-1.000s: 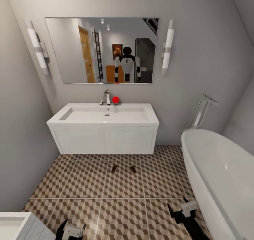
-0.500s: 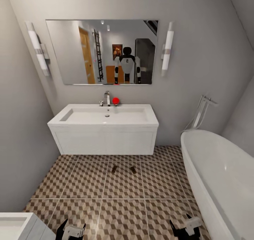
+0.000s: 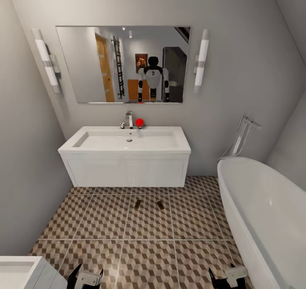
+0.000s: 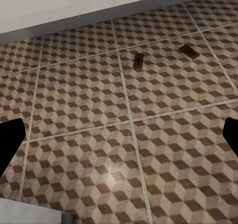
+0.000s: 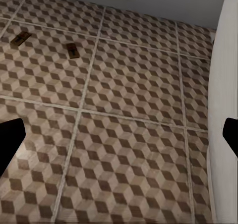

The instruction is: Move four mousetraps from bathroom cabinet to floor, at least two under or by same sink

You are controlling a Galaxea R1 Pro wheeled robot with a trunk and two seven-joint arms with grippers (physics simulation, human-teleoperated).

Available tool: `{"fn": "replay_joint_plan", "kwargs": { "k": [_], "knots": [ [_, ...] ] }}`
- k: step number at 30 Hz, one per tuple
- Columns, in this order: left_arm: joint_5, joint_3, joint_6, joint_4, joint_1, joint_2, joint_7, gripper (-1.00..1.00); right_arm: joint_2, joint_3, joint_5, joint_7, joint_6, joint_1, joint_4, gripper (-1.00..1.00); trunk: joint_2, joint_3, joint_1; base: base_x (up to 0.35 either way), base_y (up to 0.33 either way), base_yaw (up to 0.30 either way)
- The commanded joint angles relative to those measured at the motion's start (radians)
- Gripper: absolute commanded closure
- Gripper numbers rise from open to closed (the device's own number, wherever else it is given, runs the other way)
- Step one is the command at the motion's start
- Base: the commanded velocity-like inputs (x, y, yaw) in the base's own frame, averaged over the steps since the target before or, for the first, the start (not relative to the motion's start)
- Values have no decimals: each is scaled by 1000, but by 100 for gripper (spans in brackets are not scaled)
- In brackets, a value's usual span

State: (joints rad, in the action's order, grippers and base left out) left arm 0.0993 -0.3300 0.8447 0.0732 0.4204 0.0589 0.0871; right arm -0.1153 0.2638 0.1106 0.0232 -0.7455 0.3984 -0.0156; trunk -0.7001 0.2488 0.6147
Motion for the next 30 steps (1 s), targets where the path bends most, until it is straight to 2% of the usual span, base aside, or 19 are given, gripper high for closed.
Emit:
{"fn": "replay_joint_plan", "kwargs": {
  "k": [1, 30],
  "knots": [
    [10, -9, 5, 3, 1, -1, 0, -100, 0, 9, 9, 4, 1, 1, 1, -100, 6, -2, -4, 0, 0, 0],
    [10, -9, 4, 3, 1, -1, 3, -100, 2, 9, 9, 8, 77, 0, 0, -100, 209, -93, -115, 0, 0, 0]
  ]
}}
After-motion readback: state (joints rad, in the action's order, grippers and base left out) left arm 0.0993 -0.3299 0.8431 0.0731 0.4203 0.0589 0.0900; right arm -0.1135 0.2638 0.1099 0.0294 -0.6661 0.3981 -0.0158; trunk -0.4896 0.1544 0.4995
